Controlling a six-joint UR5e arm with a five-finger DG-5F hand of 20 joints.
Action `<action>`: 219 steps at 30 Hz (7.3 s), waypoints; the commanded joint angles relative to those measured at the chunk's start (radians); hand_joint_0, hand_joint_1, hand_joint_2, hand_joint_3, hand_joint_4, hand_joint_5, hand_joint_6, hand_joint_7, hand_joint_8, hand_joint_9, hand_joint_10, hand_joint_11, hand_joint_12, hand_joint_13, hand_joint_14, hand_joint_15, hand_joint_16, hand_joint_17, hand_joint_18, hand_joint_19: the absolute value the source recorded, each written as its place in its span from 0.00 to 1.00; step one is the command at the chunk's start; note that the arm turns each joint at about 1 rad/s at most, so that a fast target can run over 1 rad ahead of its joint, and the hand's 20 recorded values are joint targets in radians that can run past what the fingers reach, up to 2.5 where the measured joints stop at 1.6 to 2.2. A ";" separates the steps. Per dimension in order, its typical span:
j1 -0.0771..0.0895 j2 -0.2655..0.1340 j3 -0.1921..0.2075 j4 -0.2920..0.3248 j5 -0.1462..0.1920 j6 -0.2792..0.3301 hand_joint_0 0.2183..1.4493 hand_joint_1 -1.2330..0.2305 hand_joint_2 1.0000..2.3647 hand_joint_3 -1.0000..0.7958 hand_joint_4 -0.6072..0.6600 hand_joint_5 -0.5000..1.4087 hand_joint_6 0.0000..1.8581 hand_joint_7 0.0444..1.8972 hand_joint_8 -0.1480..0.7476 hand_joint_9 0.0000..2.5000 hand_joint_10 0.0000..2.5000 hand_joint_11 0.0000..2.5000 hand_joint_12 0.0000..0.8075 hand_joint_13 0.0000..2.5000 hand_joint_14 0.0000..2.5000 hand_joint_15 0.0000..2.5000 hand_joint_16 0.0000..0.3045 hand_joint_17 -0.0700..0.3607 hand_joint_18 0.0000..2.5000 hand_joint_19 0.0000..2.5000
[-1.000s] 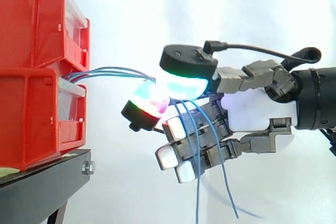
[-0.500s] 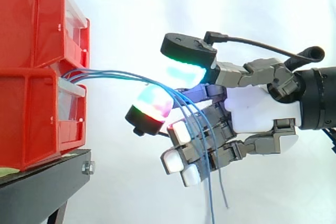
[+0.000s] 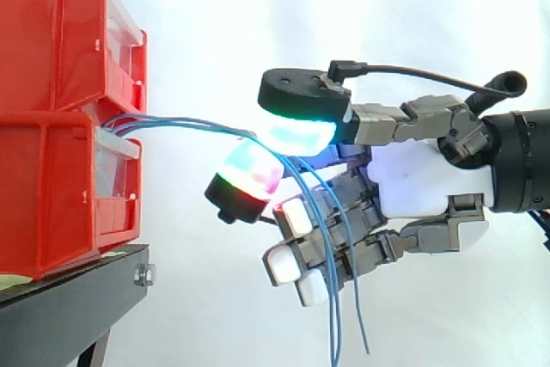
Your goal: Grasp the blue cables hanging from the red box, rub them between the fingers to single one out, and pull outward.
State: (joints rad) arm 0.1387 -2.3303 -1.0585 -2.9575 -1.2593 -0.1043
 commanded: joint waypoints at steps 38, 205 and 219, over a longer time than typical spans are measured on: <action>-0.002 0.005 0.002 -0.012 -0.015 0.000 0.31 0.43 0.00 0.33 0.53 0.18 0.48 0.48 0.49 0.45 0.01 0.27 0.43 0.37 0.01 0.23 0.16 0.41 0.32 0.26; 0.005 0.026 0.086 -0.163 -0.003 -0.005 0.32 0.30 0.01 0.49 0.54 0.21 0.49 0.56 0.55 0.52 0.01 0.28 0.48 0.43 0.01 0.23 0.17 0.44 0.40 0.25; 0.005 0.025 0.086 -0.163 -0.002 -0.005 0.34 0.25 0.01 0.56 0.50 0.21 0.49 0.61 0.55 0.51 0.01 0.24 0.47 0.42 0.01 0.21 0.17 0.43 0.40 0.23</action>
State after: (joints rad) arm 0.1441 -2.3044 -0.9725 -3.1182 -1.2615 -0.1089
